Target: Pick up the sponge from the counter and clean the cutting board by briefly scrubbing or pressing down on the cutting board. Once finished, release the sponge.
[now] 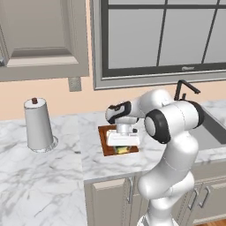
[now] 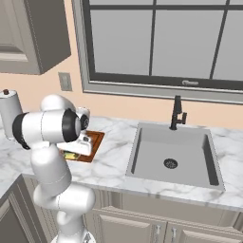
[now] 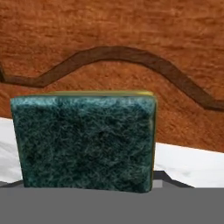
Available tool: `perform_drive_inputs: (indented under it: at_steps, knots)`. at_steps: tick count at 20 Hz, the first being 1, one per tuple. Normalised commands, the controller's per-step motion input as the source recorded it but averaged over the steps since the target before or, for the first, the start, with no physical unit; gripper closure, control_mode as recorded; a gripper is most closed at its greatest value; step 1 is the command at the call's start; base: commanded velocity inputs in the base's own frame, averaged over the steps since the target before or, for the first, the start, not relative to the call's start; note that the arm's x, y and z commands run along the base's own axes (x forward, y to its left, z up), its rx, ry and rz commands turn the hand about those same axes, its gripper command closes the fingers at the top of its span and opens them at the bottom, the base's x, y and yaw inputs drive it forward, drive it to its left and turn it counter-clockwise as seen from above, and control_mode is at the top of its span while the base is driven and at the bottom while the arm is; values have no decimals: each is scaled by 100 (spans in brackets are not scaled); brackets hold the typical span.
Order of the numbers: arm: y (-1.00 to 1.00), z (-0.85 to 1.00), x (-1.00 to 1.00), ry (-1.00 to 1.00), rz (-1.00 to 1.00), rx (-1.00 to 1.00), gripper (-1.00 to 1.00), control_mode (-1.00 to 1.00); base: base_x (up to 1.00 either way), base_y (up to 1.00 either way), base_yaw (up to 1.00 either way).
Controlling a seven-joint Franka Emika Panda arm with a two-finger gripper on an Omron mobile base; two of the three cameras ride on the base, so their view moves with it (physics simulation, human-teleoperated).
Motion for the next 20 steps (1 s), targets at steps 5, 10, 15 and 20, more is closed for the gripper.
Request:
perform_drive_inputs:
  at_steps: [5,10,15,20]
  knots:
    - [12,6,-61,0,5,-3,100,-100,0,0,0]
    - [64,5,-86,-1,7,0,100,-100,0,0,0]
    - [64,7,-30,0,3,0,100,-100,0,0,0]
    - [39,19,12,0,4,0,100,-100,0,0,0]
